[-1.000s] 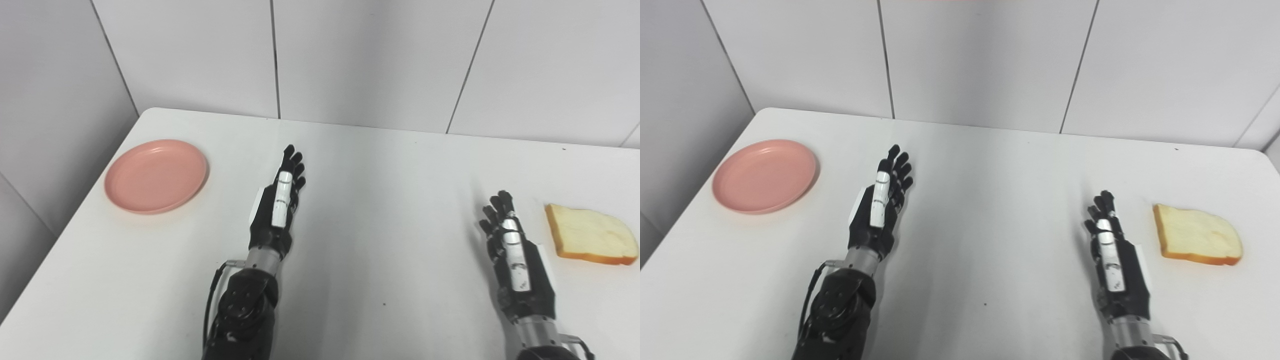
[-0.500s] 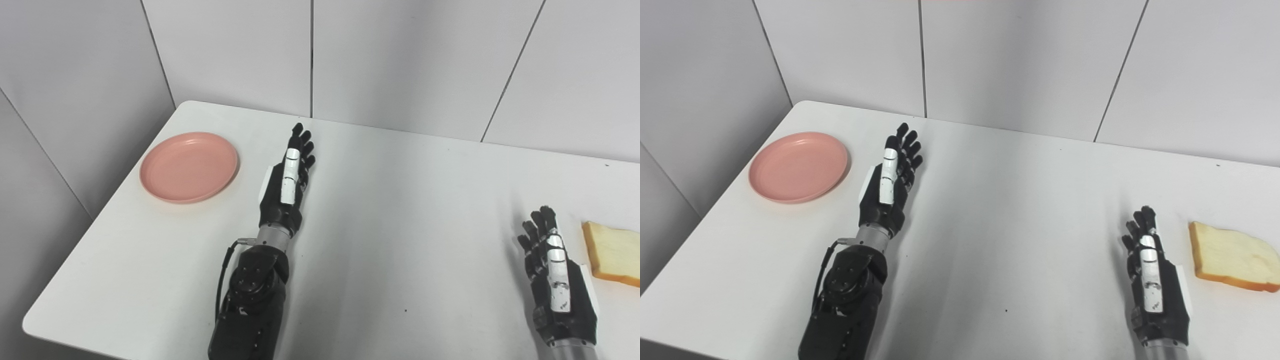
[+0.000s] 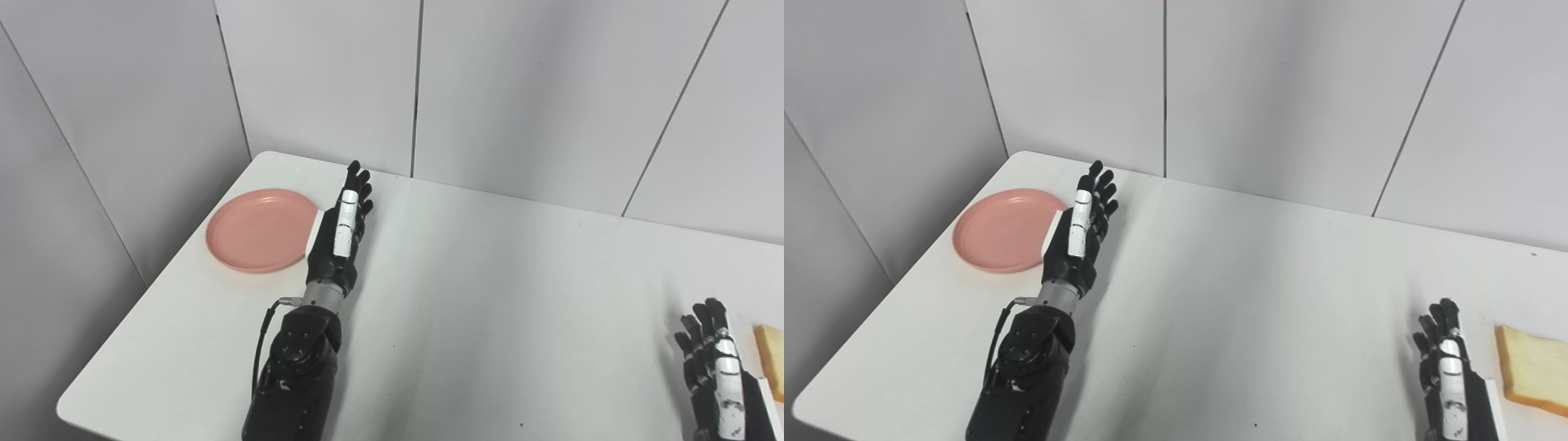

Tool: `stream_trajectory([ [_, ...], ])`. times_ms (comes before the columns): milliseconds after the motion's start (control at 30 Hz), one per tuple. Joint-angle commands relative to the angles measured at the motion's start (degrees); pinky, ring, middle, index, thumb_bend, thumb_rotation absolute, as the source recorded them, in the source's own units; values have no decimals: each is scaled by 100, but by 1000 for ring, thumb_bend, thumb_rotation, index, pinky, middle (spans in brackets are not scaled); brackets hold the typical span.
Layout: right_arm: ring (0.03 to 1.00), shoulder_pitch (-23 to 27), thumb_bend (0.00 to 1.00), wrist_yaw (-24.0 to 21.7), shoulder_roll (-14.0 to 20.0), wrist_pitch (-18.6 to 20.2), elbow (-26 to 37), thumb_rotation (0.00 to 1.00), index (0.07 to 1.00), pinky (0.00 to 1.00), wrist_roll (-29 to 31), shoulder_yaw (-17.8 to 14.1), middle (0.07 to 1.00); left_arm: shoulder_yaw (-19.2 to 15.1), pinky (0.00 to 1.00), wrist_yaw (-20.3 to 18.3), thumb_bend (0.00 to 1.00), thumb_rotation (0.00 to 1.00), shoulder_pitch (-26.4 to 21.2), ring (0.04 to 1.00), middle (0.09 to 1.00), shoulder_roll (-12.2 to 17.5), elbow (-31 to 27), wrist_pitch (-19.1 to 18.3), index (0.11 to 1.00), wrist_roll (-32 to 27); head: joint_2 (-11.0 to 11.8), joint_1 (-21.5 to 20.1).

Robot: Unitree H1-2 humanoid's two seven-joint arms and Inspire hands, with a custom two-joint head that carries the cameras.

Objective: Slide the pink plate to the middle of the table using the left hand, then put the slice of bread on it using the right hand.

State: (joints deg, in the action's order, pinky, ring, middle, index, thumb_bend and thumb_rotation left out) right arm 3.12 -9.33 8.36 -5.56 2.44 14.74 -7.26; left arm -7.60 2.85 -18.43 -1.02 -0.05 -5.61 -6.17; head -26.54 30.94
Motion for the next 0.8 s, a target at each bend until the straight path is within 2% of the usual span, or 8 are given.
stream_trajectory([
  [0, 984, 125, 502, -27, -40, -336, 11, 884, 1000, 997, 26, -2, 999, -71, 990, 6, 729, 999, -232, 980, 975, 112, -85, 160, 965, -40, 59, -4],
  [333, 972, 146, 478, 98, -207, -343, 172, 904, 993, 976, -184, 62, 982, -419, 1000, -68, 680, 1000, -184, 990, 989, 537, -104, 308, 977, -276, 17, -523],
  [533, 992, 118, 508, 223, -242, -106, 407, 892, 1000, 1000, -301, 99, 1000, -525, 1000, -139, 665, 1000, -180, 994, 984, 762, -76, 355, 973, -413, 70, -403],
  [767, 994, 180, 499, 184, -238, -310, 259, 896, 1000, 1000, -219, 96, 1000, -676, 995, -50, 657, 1000, -181, 981, 977, 929, 47, 397, 964, -384, 201, -245],
])
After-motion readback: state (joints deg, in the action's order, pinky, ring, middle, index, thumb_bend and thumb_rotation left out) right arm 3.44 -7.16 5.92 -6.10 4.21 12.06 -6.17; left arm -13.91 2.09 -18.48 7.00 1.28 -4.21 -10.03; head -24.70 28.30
